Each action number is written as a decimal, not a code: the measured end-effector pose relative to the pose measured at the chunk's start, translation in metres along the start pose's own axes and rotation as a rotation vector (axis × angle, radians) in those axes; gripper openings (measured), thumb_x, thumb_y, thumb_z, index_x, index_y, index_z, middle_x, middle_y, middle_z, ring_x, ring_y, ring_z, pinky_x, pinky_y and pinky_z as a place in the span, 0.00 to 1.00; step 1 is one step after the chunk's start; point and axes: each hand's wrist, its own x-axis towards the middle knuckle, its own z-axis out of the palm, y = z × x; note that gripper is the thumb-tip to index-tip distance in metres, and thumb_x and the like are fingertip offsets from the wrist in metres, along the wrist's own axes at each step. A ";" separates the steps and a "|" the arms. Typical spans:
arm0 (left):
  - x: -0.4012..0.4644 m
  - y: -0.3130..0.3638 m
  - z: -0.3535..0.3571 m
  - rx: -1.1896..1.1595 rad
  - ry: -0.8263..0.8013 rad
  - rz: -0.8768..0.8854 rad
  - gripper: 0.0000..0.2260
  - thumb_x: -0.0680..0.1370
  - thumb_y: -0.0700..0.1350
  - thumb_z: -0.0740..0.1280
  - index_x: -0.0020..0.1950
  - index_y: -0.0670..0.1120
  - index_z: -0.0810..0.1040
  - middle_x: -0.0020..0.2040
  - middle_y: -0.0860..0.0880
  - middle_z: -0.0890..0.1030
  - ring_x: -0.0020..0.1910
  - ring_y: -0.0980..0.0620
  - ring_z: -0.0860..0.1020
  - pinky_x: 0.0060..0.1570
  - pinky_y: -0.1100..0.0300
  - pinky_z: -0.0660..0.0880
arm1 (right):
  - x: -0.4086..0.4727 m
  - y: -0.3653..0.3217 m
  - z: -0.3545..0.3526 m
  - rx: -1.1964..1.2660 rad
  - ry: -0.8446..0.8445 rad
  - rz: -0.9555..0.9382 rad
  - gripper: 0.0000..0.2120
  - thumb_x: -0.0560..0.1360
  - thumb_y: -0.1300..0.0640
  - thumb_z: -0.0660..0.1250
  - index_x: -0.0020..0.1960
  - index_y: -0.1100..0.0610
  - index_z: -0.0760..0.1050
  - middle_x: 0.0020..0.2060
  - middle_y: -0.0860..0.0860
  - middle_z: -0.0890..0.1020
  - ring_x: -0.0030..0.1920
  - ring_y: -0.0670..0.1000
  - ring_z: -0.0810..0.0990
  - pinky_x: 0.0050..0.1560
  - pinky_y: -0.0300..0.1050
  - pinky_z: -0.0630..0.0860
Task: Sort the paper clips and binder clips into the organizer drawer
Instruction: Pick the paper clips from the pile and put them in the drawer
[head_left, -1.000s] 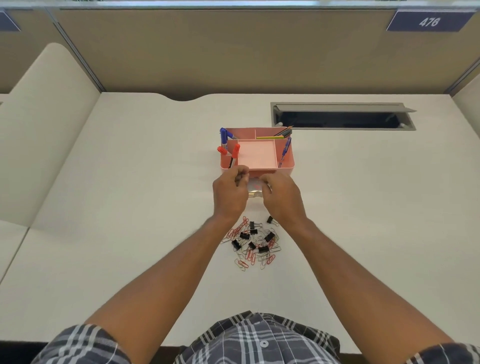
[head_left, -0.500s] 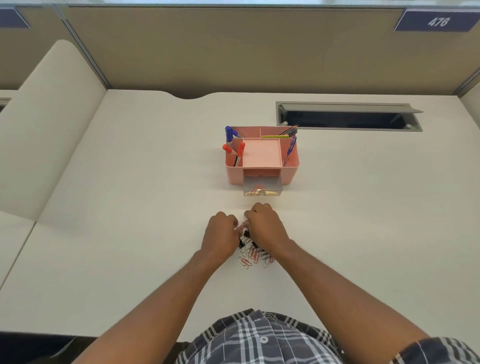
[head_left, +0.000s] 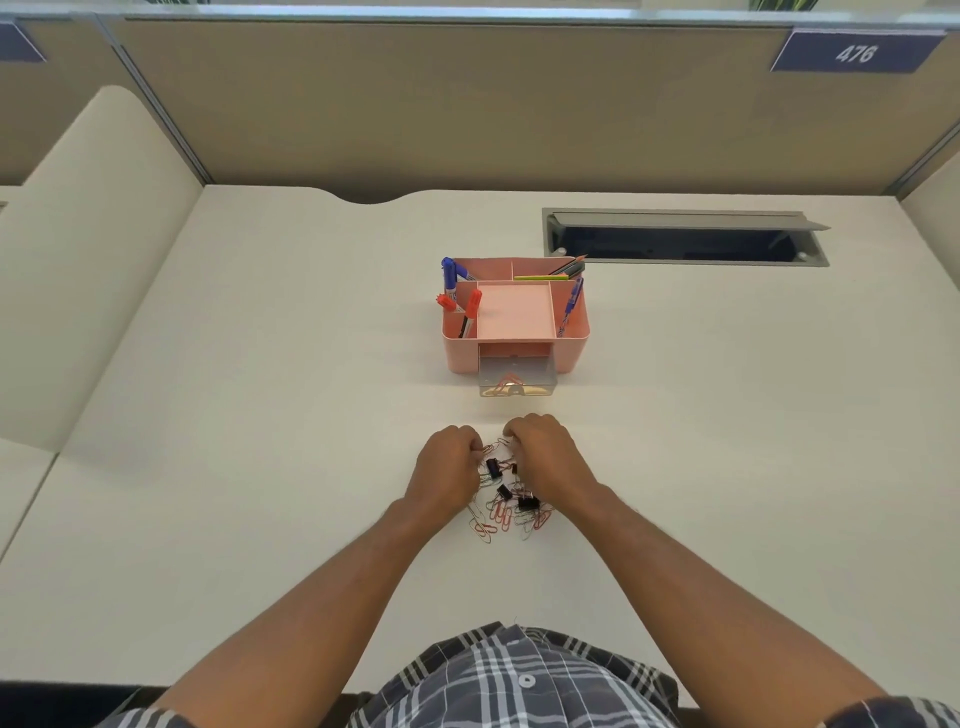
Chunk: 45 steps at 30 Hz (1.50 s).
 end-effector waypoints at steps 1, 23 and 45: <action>0.000 0.000 0.000 -0.019 0.006 -0.008 0.06 0.77 0.38 0.64 0.43 0.46 0.78 0.42 0.49 0.80 0.42 0.49 0.77 0.41 0.54 0.74 | 0.000 0.001 -0.001 0.021 0.014 0.006 0.11 0.78 0.63 0.61 0.56 0.57 0.78 0.49 0.54 0.80 0.51 0.57 0.75 0.50 0.50 0.72; 0.049 0.050 -0.051 -0.226 0.290 0.141 0.08 0.77 0.36 0.64 0.48 0.45 0.81 0.46 0.49 0.81 0.45 0.50 0.78 0.45 0.56 0.77 | 0.039 -0.014 -0.073 0.327 0.337 0.026 0.11 0.77 0.66 0.61 0.51 0.59 0.82 0.47 0.54 0.84 0.48 0.53 0.80 0.49 0.48 0.77; -0.015 -0.035 -0.020 0.160 -0.137 -0.083 0.09 0.75 0.45 0.69 0.54 0.48 0.77 0.53 0.46 0.75 0.51 0.46 0.76 0.45 0.59 0.68 | -0.003 -0.026 0.012 -0.060 -0.115 -0.020 0.13 0.77 0.53 0.65 0.59 0.56 0.79 0.52 0.55 0.78 0.55 0.59 0.73 0.53 0.53 0.74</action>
